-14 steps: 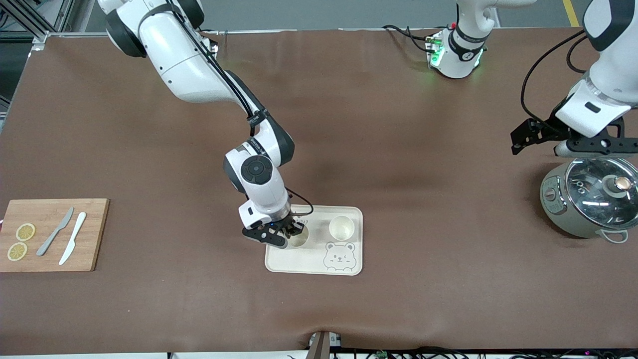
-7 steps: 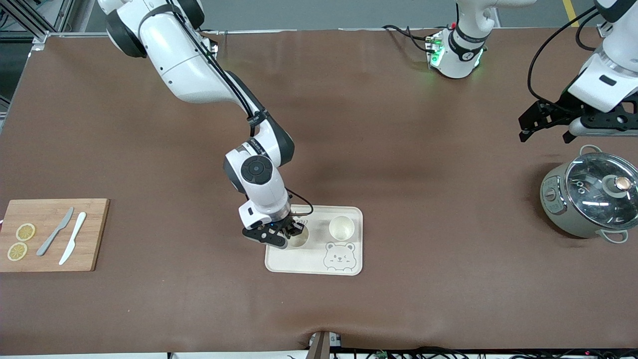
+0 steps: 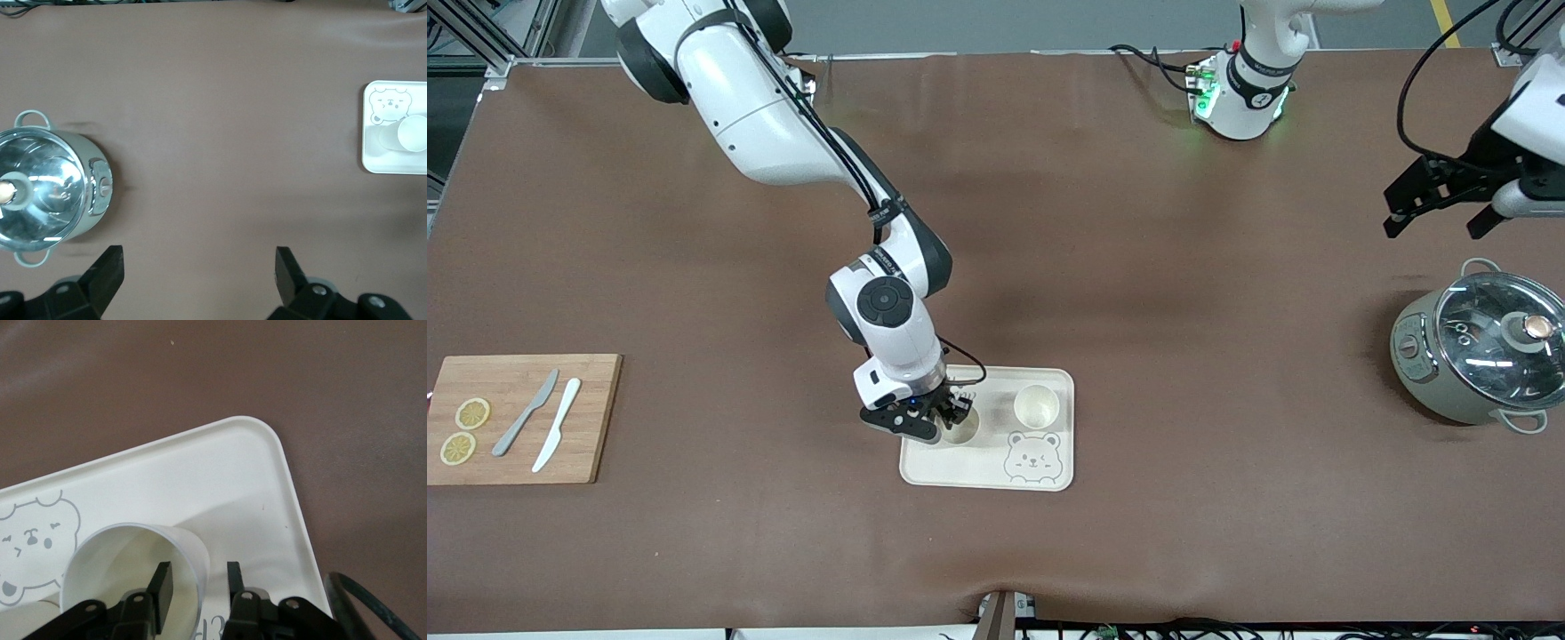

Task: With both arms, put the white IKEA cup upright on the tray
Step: 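Lower the cup upright beside the other cup and open the right gripper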

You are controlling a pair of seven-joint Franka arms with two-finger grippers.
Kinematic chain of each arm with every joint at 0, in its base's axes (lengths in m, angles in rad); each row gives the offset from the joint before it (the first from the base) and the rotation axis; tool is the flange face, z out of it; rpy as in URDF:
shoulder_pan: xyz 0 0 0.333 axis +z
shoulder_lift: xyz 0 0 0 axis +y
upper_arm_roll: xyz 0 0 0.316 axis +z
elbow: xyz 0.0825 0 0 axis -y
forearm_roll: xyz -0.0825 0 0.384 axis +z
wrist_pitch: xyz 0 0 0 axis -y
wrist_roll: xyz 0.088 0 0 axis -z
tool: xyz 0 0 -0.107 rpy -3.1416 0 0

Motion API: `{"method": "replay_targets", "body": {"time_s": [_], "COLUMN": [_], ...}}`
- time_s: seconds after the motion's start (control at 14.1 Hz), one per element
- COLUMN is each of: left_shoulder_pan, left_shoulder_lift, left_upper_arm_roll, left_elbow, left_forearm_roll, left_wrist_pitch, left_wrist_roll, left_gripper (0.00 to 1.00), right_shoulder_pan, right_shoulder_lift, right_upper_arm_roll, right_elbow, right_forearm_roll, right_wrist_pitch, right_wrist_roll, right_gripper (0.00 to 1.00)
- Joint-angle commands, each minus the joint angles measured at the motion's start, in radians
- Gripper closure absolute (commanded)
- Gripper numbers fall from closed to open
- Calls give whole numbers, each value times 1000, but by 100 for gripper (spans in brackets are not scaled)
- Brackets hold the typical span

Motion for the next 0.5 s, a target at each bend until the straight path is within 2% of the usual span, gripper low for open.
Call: {"method": "replay_targets", "body": {"time_s": [0.0, 0.07, 0.42], "left_shoulder_pan": [16, 16, 17], "left_shoulder_lift": [41, 41, 58], "left_upper_arm_roll": [-3, -3, -3], "left_elbow": [100, 111, 132], "left_forearm_roll": [-25, -25, -24], "left_wrist_pitch": [-81, -92, -104], "left_wrist_roll": [34, 34, 36], "left_gripper": [0, 0, 0], "right_shoulder_pan": [8, 8, 0], "right_shoulder_lift": [14, 12, 0], "right_upper_arm_roll": [-8, -8, -7], "right_elbow": [22, 22, 20], "right_forearm_roll": [-34, -56, -67], "right_wrist_pitch": [4, 4, -16], "right_wrist_roll": [28, 29, 16], "right_gripper": [27, 0, 0]}}
